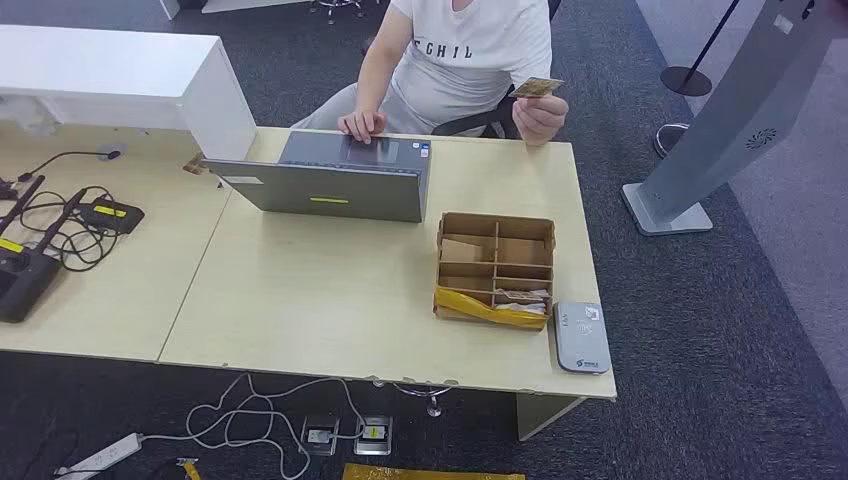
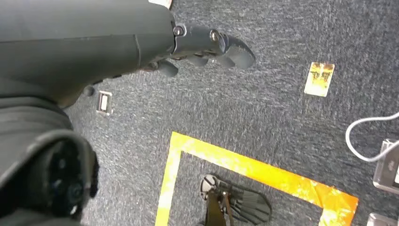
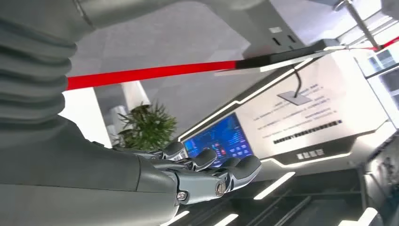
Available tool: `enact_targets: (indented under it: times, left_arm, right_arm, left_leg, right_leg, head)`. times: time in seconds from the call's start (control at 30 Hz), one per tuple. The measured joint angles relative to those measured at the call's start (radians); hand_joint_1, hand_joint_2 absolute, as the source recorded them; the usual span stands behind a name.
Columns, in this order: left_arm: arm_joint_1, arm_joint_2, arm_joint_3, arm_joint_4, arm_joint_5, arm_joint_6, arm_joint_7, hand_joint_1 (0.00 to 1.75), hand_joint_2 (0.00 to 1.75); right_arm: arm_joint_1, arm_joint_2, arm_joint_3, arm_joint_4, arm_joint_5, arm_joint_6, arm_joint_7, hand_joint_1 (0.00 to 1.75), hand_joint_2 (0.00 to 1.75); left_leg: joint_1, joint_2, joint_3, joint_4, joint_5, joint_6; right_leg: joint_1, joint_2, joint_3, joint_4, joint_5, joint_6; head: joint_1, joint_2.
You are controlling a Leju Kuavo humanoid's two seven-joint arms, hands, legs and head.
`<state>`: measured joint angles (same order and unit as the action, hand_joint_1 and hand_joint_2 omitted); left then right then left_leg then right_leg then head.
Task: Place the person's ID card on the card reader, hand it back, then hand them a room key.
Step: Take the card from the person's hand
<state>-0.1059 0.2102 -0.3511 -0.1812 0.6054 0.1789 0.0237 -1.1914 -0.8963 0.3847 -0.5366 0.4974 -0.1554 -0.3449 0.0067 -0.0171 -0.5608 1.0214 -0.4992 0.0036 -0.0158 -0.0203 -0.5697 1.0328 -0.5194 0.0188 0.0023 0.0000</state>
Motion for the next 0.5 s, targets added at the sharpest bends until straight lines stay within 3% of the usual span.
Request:
enact_targets:
  times: [0.17, 0.37, 0.5]
  left_arm:
    - [0.000, 0.000, -0.006, 0.000, 0.007, 0.000, 0.000, 0.00, 0.00]
    - [-0.007, 0.005, -0.009, 0.000, 0.018, -0.007, 0.000, 0.00, 0.00]
    - [-0.006, 0.006, -0.013, 0.000, 0.019, -0.011, 0.000, 0.00, 0.00]
  right_arm:
    - [-0.015, 0.024, 0.036, -0.020, 0.035, 0.014, -0.011, 0.00, 1.75]
    - [-0.063, 0.123, 0.148, -0.063, 0.186, 0.033, 0.022, 0.00, 1.75]
    - [-0.065, 0.161, 0.198, -0.079, 0.220, 0.030, 0.031, 0.00, 1.75]
  left_leg:
    - [0.000, 0.000, -0.002, 0.000, 0.000, 0.000]
    - [0.001, 0.003, 0.000, 0.000, 0.001, -0.001]
    - [0.001, -0.003, -0.002, 0.000, 0.003, -0.001]
  right_leg:
    - [0.000, 0.001, 0.000, 0.000, 0.000, 0.000]
    - [0.001, 0.004, -0.001, 0.001, 0.001, 0.000]
    - [0.001, -0.002, -0.001, 0.001, 0.000, 0.000]
  head:
    - [0.000, 0.000]
    - [0.000, 0.000]
    - [0.000, 0.000]
